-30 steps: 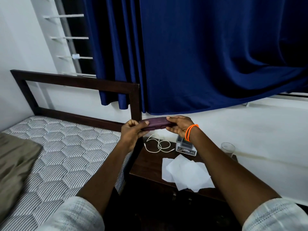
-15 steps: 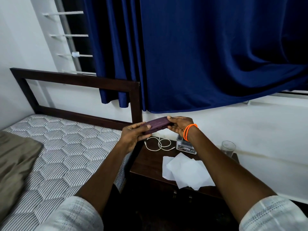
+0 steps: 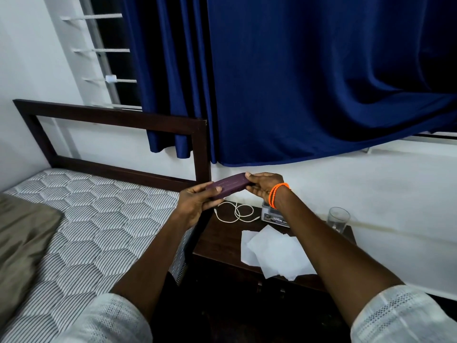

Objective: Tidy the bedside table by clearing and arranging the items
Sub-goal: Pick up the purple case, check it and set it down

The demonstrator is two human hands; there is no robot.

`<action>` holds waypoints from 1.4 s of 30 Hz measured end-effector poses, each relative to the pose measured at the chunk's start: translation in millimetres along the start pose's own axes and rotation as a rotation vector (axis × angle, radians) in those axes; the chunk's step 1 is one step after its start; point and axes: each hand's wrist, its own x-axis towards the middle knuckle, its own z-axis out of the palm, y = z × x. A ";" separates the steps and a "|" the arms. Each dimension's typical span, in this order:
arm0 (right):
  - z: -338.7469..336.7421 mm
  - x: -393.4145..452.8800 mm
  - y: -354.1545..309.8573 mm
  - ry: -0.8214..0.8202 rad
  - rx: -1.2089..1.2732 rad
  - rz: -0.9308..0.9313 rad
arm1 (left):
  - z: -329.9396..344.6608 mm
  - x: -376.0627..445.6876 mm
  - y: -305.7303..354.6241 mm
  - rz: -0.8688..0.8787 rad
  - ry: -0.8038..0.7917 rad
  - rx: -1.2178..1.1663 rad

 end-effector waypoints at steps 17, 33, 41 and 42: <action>15.7 25.8 34.8 0.055 0.109 -0.020 | -18.0 -1.4 -12.0 0.015 0.002 0.093; 35.4 66.0 121.5 0.086 -0.010 0.073 | -71.8 12.0 -67.5 0.046 0.192 0.910; 37.8 101.1 190.0 0.075 0.026 0.227 | -101.8 31.5 -100.7 -0.070 0.185 1.171; 38.1 105.0 198.2 0.080 0.027 0.239 | -104.4 34.2 -104.6 -0.094 0.169 1.207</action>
